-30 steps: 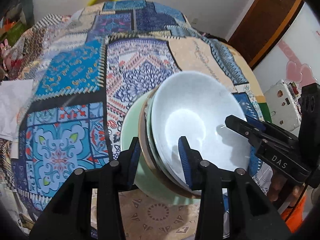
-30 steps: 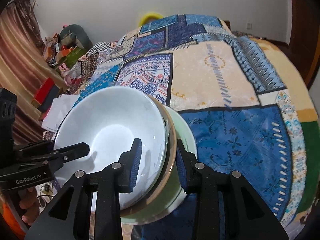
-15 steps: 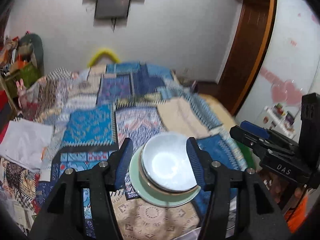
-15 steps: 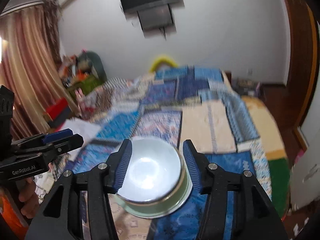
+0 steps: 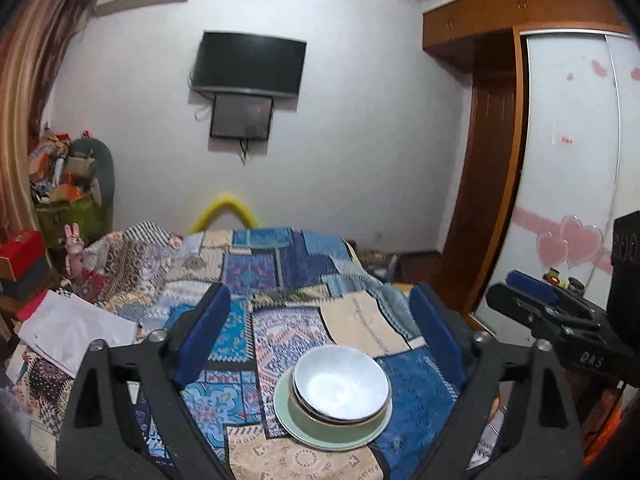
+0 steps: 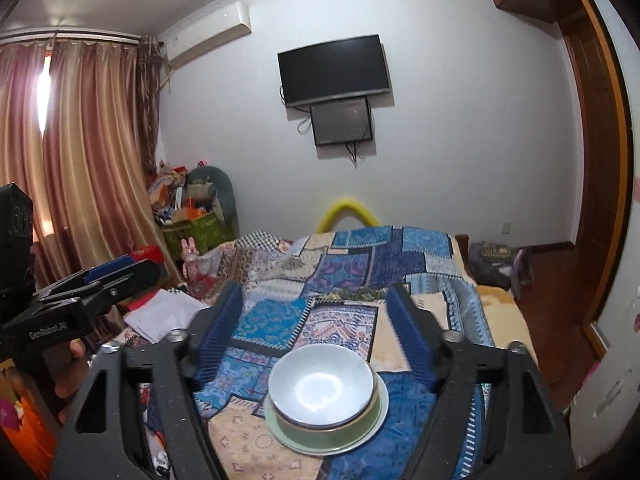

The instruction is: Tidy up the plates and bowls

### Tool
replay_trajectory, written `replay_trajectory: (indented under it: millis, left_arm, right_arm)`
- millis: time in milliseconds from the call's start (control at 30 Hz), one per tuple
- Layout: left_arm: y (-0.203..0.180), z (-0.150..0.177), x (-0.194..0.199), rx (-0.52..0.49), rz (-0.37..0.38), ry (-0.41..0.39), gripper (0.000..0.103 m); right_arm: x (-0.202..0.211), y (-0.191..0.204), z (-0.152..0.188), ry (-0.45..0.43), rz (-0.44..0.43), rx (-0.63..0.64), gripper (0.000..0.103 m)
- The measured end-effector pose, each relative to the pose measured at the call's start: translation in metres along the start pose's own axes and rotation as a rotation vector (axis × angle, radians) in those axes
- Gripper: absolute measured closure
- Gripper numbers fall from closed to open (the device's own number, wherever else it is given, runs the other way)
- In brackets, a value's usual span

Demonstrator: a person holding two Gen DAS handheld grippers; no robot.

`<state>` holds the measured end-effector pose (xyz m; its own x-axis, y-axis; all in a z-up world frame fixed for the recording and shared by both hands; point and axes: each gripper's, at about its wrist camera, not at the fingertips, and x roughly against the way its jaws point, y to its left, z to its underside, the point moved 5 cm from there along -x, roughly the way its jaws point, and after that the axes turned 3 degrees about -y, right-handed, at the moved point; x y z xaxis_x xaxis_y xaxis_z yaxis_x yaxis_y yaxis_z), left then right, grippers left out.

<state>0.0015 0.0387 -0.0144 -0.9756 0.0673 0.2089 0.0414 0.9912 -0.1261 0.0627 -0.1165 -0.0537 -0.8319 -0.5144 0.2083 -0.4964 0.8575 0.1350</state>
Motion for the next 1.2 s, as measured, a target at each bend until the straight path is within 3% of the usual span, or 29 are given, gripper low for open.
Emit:
replay_trajectory:
  millis: [67, 267, 1200]
  left_arm:
    - [0.000, -0.001, 0.006, -0.005, -0.013, -0.028, 0.001]
    - [-0.003, 0.005, 0.013, -0.037, -0.032, -0.042, 0.000]
    - [-0.008, 0.016, 0.009, -0.057, -0.042, -0.030, 0.000]
  right_arm:
    - [0.002, 0.003, 0.000, -0.012, 0.003, 0.011, 0.020]
    - [0.008, 0.008, 0.003, -0.050, 0.028, 0.035, 0.000]
    - [0.018, 0.003, 0.012, -0.045, 0.032, 0.018, 0.000]
